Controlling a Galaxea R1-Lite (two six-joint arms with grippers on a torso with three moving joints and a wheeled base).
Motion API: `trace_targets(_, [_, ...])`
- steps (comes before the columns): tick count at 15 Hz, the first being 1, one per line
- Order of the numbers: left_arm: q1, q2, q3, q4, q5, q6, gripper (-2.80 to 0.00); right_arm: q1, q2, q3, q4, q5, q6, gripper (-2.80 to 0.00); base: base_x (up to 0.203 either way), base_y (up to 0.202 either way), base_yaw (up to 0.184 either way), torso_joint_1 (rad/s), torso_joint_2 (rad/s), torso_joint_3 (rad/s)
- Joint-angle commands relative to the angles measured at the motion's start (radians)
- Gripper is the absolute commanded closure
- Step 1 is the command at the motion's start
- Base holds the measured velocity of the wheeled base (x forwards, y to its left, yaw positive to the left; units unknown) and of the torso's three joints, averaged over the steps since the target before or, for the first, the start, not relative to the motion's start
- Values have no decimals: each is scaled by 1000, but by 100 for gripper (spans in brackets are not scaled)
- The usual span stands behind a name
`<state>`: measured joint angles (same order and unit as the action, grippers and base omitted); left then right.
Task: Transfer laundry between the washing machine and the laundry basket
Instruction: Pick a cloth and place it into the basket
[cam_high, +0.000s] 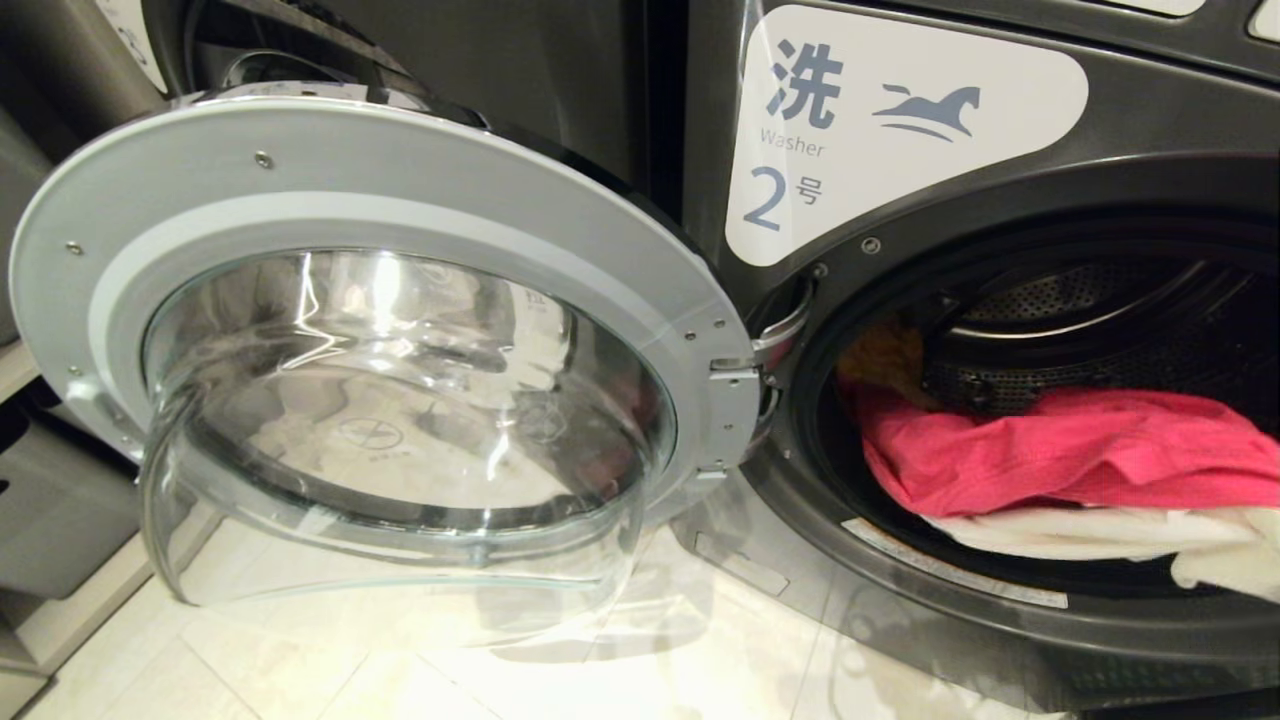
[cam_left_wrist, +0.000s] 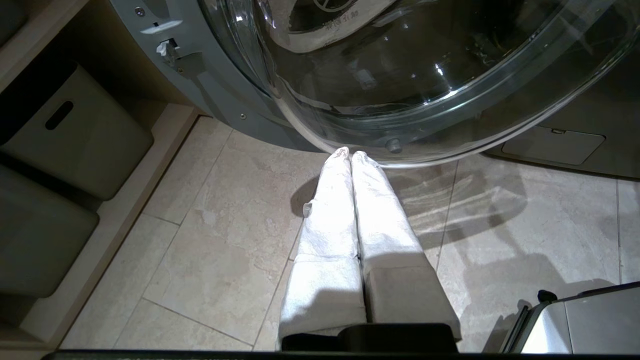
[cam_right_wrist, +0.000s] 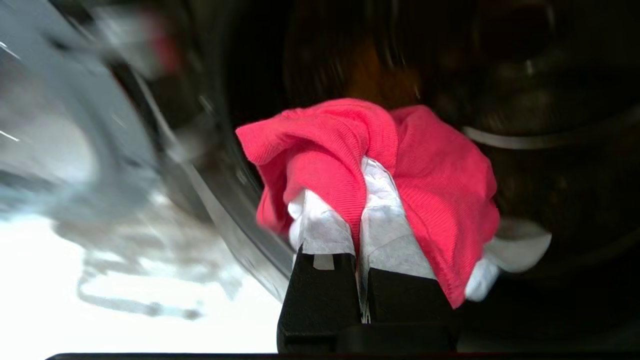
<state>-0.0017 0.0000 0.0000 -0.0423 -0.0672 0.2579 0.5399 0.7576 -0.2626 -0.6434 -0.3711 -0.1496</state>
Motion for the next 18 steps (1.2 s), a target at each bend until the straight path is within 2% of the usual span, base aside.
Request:
trace_targets(1, [0,0,2,-1,0,1,0,66,-115,-105,78,-3,-9,0,0,0,0,0,0,0])
trace_targets(6, [0,0,2,-1,0,1,0,106,-234,-381,377,-4,-78,0,0,0,0,0,0,0])
trace_targets(9, [0,0,2,-1,0,1,0,116,-320,-486,544,2,-145,0,0,0,0,0,0,0])
trace_targets(11, [0,0,2,-1,0,1,0,128,-377,-542,632,1,-184,0,0,0,0,0,0,0])
trace_targets(16, [0,0,2,-1,0,1,0,130,-489,-641,894,2,-204,0,0,0,0,0,0,0])
trace_targets(18, [0,0,2,-2,0,1,0,130,-511,-651,937,4,-258,0,0,0,0,0,0,0])
